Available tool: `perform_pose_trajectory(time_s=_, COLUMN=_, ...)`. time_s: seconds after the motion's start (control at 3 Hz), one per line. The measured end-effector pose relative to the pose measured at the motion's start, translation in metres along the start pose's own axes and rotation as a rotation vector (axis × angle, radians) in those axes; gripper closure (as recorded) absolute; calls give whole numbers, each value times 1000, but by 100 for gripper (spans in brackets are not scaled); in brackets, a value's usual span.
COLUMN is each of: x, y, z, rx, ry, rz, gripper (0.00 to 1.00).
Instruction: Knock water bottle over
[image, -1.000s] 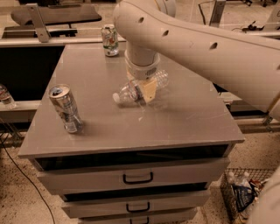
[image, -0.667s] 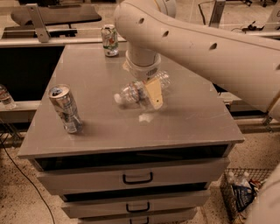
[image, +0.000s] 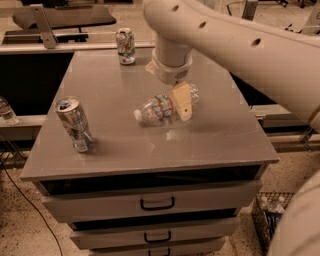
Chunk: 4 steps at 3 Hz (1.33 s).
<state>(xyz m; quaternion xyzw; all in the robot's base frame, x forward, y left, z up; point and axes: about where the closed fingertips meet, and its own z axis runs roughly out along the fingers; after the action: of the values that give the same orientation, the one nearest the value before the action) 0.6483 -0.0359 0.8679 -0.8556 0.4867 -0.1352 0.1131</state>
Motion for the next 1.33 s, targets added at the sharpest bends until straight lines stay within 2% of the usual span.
perform_pose_trajectory(time_s=0.33, x=50, y=34, z=9, rx=-124, ry=-116, rz=128, gripper=0)
perform_pose_trajectory(time_s=0.67, x=99, y=72, z=10, rx=-203, ry=-247, rz=294, gripper=0)
perform_pose_trajectory(time_s=1.0, x=137, y=91, z=-9, rx=-136, ry=-398, rz=451, gripper=0)
perform_pose_trajectory(time_s=1.33, x=154, y=82, z=-55, rx=33, ry=-577, rz=547, gripper=0)
